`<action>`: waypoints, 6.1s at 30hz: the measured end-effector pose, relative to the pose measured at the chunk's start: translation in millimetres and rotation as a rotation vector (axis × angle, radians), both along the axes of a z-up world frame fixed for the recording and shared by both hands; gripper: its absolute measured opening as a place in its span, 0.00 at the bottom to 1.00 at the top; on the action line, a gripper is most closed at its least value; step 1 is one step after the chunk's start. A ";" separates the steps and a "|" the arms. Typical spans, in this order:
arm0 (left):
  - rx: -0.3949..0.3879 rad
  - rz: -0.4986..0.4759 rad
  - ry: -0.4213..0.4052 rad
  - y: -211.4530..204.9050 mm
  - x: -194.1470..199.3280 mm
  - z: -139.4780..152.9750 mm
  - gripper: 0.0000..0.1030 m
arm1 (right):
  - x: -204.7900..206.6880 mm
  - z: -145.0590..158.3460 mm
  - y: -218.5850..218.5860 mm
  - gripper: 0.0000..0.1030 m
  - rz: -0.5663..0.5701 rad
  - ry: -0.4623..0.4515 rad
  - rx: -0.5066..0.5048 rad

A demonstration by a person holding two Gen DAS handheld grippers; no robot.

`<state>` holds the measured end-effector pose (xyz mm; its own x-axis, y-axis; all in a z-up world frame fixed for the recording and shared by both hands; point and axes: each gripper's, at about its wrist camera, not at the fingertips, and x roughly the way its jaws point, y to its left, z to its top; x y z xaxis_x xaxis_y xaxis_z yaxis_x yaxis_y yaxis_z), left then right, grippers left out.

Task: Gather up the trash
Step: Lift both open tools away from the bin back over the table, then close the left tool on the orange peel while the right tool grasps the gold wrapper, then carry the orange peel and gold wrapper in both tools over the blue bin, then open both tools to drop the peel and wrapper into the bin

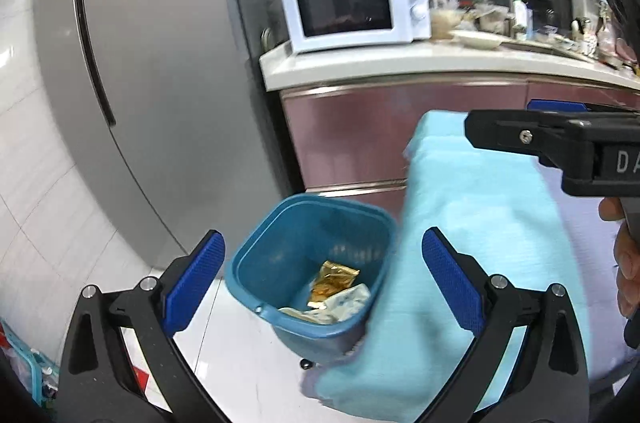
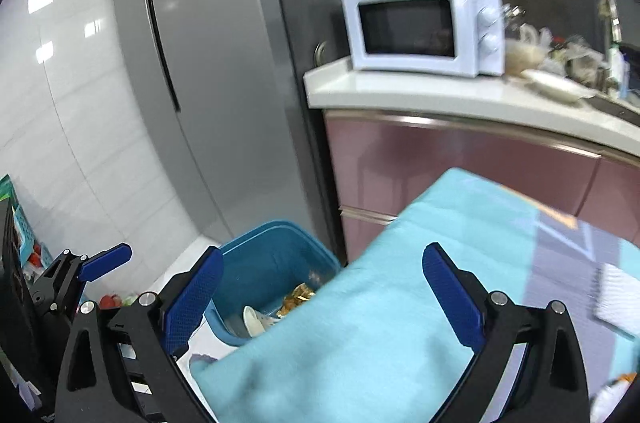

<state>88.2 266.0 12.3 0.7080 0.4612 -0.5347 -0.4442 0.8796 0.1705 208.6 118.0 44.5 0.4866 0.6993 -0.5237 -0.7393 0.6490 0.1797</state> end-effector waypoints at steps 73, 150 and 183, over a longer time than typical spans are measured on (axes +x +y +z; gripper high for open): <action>-0.109 -0.755 0.274 -332.3 171.1 -95.2 0.78 | 14.3 -101.9 -393.8 0.93 -0.697 0.146 -0.025; -0.176 -0.078 -0.279 45.8 -132.4 57.1 0.21 | -54.3 36.6 -69.2 0.16 0.062 -0.083 0.057; -0.301 0.008 0.148 137.7 61.4 -129.0 0.32 | 53.8 -109.0 185.2 0.26 0.217 0.160 -0.407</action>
